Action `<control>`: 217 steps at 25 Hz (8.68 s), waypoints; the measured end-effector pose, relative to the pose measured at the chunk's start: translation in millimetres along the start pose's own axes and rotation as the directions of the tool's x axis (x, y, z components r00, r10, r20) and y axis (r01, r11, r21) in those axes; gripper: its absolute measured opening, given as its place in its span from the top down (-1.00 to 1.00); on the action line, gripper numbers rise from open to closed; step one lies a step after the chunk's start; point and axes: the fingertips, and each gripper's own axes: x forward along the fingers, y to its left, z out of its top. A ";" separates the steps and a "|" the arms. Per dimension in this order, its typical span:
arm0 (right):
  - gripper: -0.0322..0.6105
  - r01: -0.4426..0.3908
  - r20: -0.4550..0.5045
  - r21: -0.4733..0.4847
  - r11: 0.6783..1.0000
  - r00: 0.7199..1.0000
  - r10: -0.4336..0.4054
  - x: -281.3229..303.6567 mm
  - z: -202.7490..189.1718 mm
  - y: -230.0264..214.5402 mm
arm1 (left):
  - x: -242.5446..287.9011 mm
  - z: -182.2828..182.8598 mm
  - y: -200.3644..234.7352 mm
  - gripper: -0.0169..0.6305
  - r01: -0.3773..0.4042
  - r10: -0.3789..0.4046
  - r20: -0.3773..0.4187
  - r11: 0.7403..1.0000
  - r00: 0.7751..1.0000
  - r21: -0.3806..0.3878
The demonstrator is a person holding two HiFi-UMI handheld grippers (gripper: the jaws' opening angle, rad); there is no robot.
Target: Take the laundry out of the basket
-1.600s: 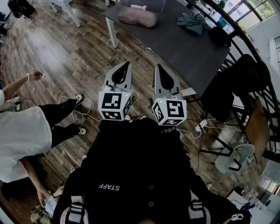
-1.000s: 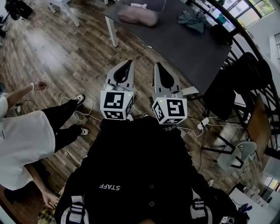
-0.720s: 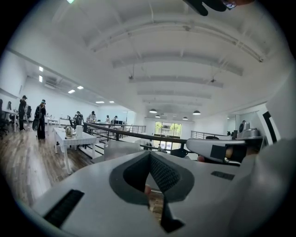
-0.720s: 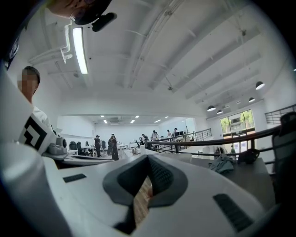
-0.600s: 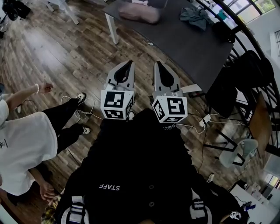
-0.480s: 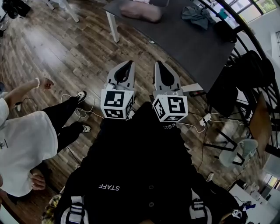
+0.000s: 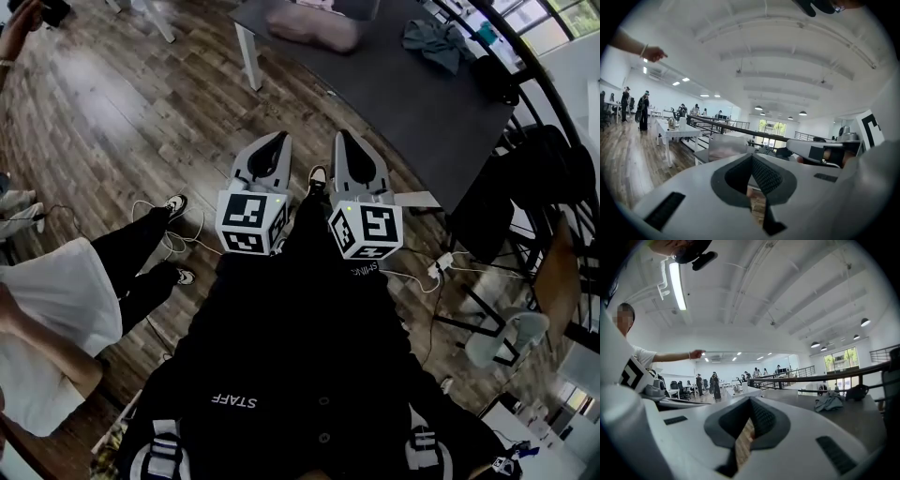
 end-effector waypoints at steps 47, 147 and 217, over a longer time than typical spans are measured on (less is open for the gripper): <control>0.86 -0.117 -0.169 0.077 0.990 0.977 0.129 405.6 29.3 -251.8 | 439.7 90.2 146.1 0.95 -0.173 0.171 -0.110 0.985 0.979 -0.004; 0.07 -0.676 -0.919 -0.038 0.736 0.312 0.239 589.2 -263.5 -250.2 | 546.9 49.1 281.6 0.95 -0.161 0.075 -0.455 0.975 0.887 -0.155; 0.05 0.054 0.232 0.020 0.998 0.971 -0.057 432.4 241.4 -242.2 | 430.2 298.0 178.9 0.95 -0.089 0.066 0.177 0.989 0.982 0.121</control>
